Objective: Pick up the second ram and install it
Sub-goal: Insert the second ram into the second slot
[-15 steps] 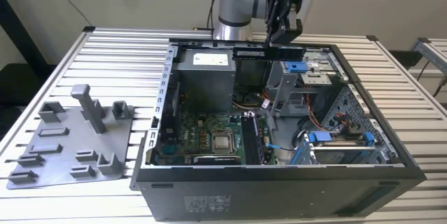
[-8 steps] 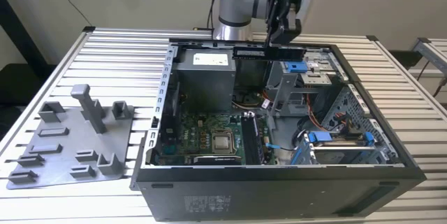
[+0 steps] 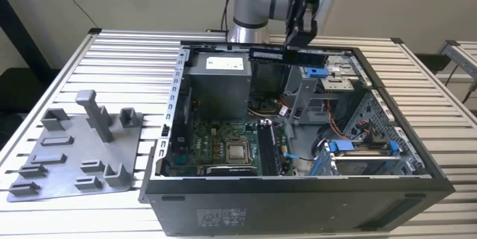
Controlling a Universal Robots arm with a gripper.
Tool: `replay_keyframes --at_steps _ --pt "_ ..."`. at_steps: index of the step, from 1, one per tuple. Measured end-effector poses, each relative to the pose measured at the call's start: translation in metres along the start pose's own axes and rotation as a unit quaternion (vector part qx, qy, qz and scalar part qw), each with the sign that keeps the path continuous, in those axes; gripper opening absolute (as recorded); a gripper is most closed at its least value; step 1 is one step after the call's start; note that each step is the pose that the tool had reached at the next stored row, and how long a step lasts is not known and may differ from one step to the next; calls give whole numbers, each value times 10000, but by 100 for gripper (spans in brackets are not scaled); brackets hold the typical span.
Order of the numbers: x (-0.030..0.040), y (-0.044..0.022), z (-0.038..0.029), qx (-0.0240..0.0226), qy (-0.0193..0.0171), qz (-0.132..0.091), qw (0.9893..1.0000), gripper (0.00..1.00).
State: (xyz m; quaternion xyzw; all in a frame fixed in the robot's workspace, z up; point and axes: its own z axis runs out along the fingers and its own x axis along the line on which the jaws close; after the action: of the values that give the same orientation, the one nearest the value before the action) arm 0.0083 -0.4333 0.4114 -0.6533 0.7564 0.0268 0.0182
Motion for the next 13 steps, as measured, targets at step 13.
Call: replay_keyframes --at_steps 13 --pt "1 0 7 67 -18 1066 9943 14"
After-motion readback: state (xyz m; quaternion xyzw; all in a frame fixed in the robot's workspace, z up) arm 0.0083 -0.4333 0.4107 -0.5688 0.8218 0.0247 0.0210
